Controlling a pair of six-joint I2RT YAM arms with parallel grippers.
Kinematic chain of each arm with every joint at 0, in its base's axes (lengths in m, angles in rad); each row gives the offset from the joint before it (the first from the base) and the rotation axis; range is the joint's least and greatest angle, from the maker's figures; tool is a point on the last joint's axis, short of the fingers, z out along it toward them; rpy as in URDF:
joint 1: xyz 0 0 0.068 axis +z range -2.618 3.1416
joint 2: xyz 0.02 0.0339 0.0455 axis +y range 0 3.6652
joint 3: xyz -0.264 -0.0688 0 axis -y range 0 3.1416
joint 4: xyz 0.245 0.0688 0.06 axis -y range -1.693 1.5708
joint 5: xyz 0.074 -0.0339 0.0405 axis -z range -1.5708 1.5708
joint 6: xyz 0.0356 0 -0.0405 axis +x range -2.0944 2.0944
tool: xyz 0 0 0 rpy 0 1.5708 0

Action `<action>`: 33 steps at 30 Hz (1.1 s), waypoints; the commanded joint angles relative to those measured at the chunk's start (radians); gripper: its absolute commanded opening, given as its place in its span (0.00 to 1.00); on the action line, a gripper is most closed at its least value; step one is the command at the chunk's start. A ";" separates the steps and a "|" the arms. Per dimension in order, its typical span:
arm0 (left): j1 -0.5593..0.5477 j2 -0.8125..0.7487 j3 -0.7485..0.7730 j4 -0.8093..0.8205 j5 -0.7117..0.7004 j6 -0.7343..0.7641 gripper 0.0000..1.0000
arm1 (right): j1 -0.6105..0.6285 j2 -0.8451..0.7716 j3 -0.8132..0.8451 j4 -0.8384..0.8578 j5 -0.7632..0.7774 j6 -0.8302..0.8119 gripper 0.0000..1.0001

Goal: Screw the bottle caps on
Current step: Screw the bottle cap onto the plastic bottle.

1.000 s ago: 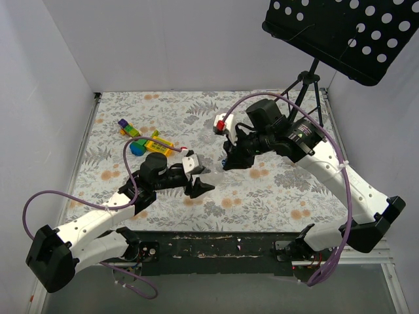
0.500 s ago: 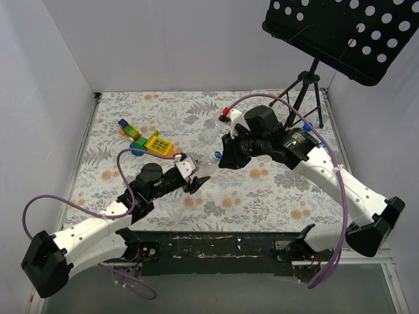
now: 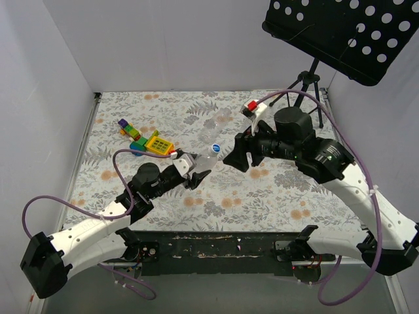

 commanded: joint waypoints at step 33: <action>0.009 0.033 0.105 -0.068 0.166 -0.086 0.01 | 0.005 0.129 0.069 0.146 -0.019 0.002 0.10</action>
